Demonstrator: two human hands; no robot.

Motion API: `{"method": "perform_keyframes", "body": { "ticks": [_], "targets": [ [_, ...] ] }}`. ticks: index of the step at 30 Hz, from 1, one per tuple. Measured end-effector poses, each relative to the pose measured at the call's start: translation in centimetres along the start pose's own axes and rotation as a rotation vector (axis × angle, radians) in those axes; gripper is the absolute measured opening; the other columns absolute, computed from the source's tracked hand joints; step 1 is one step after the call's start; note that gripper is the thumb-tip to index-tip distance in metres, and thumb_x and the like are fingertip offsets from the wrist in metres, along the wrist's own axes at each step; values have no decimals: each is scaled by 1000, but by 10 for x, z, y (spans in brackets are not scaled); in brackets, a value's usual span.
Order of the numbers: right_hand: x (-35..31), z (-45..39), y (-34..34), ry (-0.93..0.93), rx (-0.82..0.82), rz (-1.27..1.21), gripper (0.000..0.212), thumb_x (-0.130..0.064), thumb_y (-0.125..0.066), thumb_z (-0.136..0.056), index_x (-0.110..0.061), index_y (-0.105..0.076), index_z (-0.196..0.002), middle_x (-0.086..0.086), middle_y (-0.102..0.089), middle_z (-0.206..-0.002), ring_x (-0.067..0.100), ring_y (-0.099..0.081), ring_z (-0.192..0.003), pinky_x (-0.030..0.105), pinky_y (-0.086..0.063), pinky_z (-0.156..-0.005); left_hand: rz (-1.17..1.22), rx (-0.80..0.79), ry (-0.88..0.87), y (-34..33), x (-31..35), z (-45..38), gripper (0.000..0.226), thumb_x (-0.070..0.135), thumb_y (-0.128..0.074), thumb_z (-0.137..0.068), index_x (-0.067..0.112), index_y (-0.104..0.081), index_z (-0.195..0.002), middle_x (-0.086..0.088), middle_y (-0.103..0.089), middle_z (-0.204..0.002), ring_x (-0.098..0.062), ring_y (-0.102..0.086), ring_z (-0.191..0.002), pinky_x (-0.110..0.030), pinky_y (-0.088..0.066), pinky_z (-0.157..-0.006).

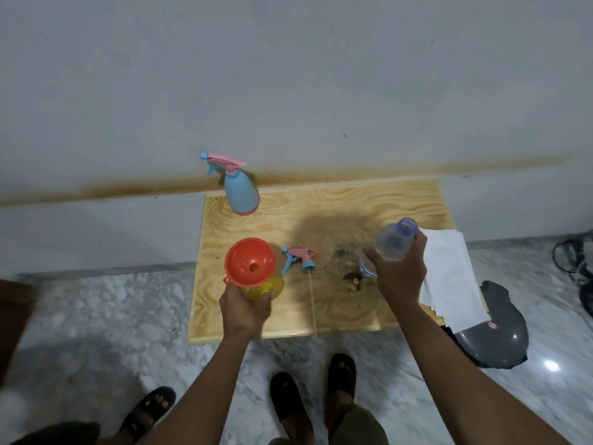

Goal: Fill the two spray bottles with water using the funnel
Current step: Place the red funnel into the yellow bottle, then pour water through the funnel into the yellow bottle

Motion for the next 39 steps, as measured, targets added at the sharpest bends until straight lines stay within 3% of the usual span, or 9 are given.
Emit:
{"method": "perform_keyframes", "body": {
  "ticks": [4, 9, 12, 15, 18, 21, 25, 29, 39],
  "targets": [
    [1, -4, 0, 18, -16, -10, 76, -21, -88, -70, -18, -45, -132, 3, -61, -119, 21, -56, -104, 24, -34, -83, -19, -36, 57, 2, 3, 4, 62, 7, -81, -74, -7, -52, -127, -21, -63, -117, -35, -62, -107, -27, -41, -83],
    [-5, -5, 2, 84, -58, -26, 69, -19, -86, -71, -19, -48, -128, -3, -59, -110, 15, -53, -96, 21, -33, -79, 93, -42, -47, 24, 1, 19, 110, 42, -95, -50, 22, -39, -142, 7, -54, -133, -11, -51, -122, -28, -45, -92],
    [-8, -1, 0, 152, -118, -33, 68, -29, -84, -68, -20, -50, -127, 0, -62, -113, 17, -56, -98, 24, -36, -81, 172, 22, -59, 42, 4, 34, 127, 45, -97, -47, 34, -24, -151, 9, -39, -151, -8, -38, -138, -45, -44, -107],
    [-17, 7, -1, 254, -177, -4, 71, -21, -89, -68, -19, -49, -127, 4, -63, -115, 18, -57, -100, 21, -37, -81, 183, 65, -162, 55, 18, 43, 122, 48, -95, -51, 34, -25, -150, 12, -37, -152, -5, -38, -138, -46, -44, -107],
    [-37, 16, -4, 384, -246, -19, 73, -17, -91, -65, -16, -50, -126, 1, -61, -112, 12, -55, -97, 7, -36, -76, 119, 79, -261, 61, 35, 41, 115, 58, -89, -54, 37, -28, -149, 15, -37, -149, -5, -39, -137, -44, -44, -108],
    [-60, 26, -9, 554, -343, -18, 75, -18, -93, -61, -13, -52, -123, 6, -61, -112, 13, -54, -96, 16, -40, -76, 31, 43, -310, 57, 47, 34, 110, 56, -89, -57, 33, -32, -149, 12, -42, -144, -7, -45, -131, -41, -45, -107],
    [-85, 34, -24, 720, -535, 68, 77, -19, -90, -53, -8, -55, -121, 6, -61, -108, 12, -52, -89, 13, -34, -69, -17, 37, -338, 51, 47, 29, 103, 51, -88, -61, 23, -38, -147, 6, -48, -140, -10, -49, -124, -39, -47, -103],
    [-101, 41, -33, 804, -698, 225, 76, -29, -83, -57, -15, -49, -123, 5, -57, -105, 22, -55, -81, 30, -42, -61, 12, 47, -336, 53, 44, 25, 93, 46, -87, -66, 22, -42, -144, 4, -51, -136, -13, -52, -122, -38, -48, -100],
    [-110, 39, -42, 821, -859, 654, 77, -32, -81, -65, -26, -33, -125, 6, -55, -106, 31, -58, -76, 44, -55, -64, 86, -4, -303, 59, 45, 26, 95, 45, -86, -68, 24, -38, -146, 13, -49, -130, -5, -48, -116, -40, -50, -100]
  ]
}}
Point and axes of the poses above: each hand's wrist, its own z-axis away from the middle knuckle, its own y-axis out of the back of the hand, x = y × z, the point moved 2 cm from there along -z, towards the middle knuckle
